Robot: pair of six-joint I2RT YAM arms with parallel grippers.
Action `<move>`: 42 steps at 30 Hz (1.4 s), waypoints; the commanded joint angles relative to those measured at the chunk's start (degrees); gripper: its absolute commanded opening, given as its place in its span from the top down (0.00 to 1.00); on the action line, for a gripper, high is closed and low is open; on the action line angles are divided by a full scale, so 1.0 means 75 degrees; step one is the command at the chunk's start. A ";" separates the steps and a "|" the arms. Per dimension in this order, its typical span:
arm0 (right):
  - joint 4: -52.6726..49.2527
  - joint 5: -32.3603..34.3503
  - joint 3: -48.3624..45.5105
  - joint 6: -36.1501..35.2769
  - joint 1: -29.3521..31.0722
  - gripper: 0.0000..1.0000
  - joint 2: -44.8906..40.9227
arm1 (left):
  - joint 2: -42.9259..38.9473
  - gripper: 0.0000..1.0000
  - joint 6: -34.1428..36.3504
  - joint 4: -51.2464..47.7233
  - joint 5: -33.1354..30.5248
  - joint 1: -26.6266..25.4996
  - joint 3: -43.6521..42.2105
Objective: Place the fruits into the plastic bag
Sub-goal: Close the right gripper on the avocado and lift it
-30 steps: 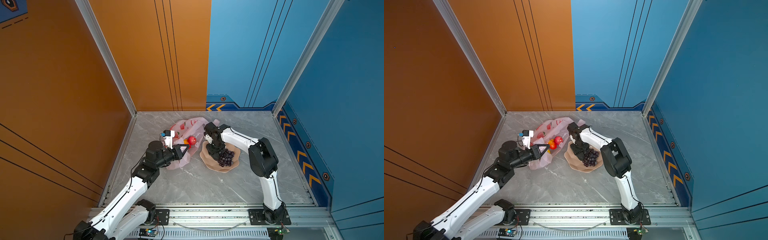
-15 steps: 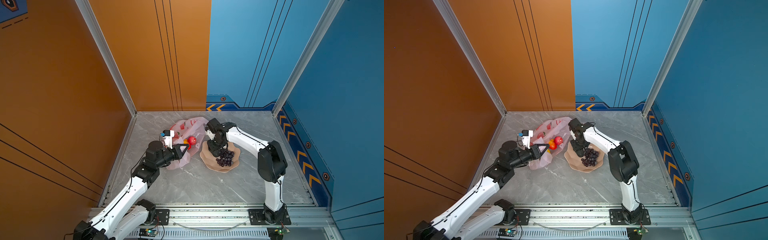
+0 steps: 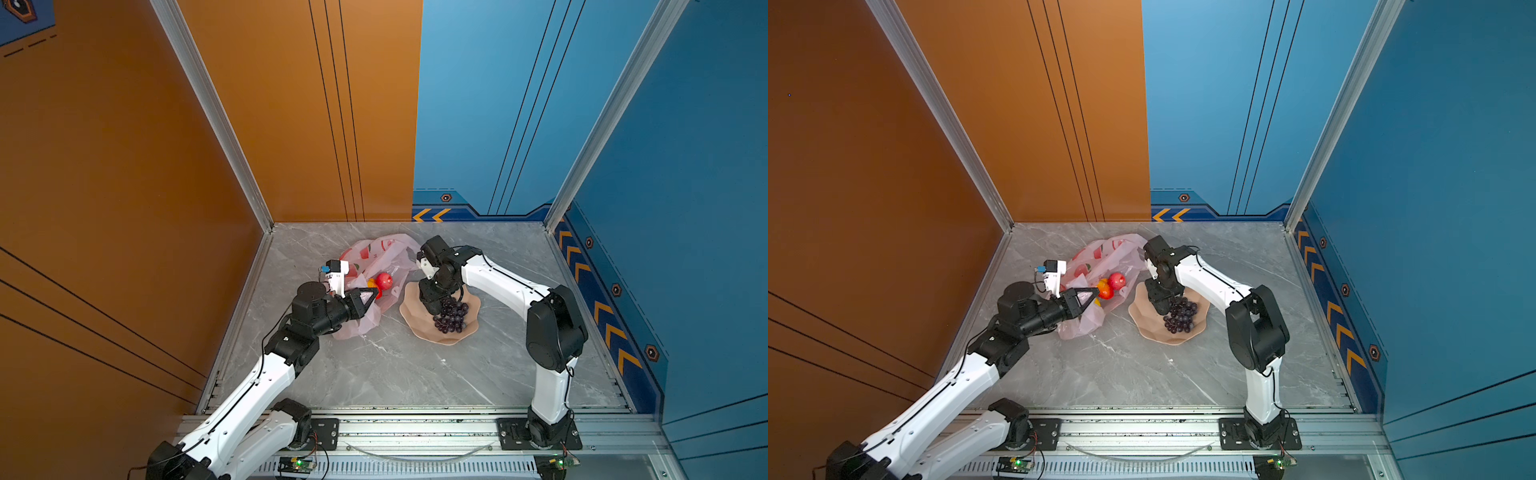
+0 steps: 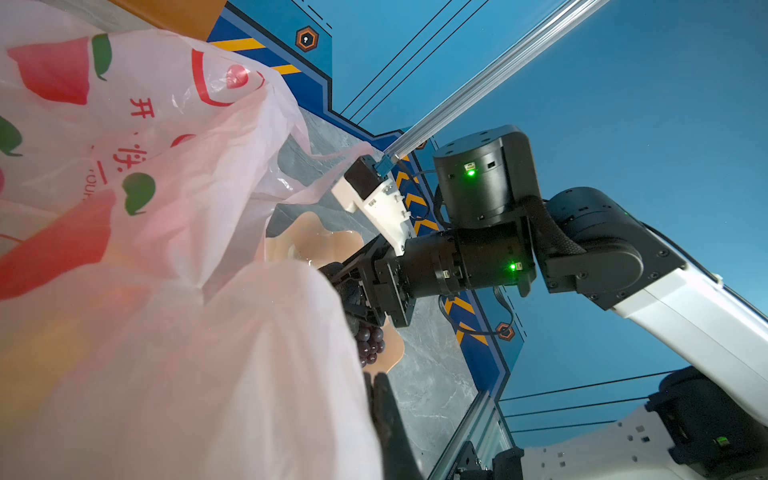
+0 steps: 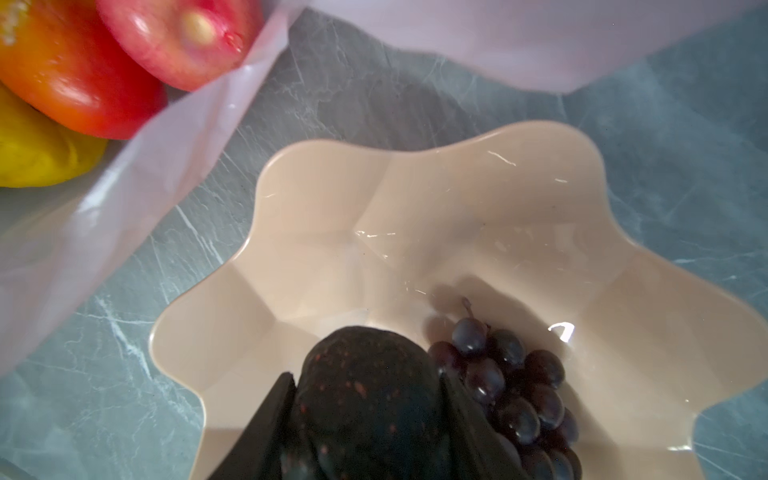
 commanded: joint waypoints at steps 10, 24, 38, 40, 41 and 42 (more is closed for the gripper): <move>0.0699 -0.0954 -0.0667 0.0570 -0.0500 0.57 -0.0703 | 0.0033 1.00 -0.0056 0.0072 -0.0125 -0.0065 0.0060; 0.1569 -0.1994 -0.1390 0.1205 -0.0953 0.58 -0.1107 | 0.0119 1.00 -0.0080 0.0193 -0.0097 -0.0094 0.0082; 0.2546 -0.2981 -0.1982 0.2013 -0.1334 0.58 -0.1465 | 0.0079 1.00 -0.0068 0.0184 -0.0106 -0.0113 0.0104; 0.2845 -0.3240 -0.2189 0.2260 -0.1451 0.58 -0.1574 | 0.0093 1.00 -0.0063 0.0184 -0.0095 -0.0111 0.0118; 0.3051 -0.3407 -0.2334 0.2425 -0.1532 0.58 -0.1635 | 0.0093 1.00 -0.0067 0.0178 -0.0081 -0.0117 0.0126; 0.3244 -0.3543 -0.2453 0.2581 -0.1601 0.58 -0.1699 | 0.0093 1.00 -0.0057 0.0184 -0.0084 -0.0117 0.0132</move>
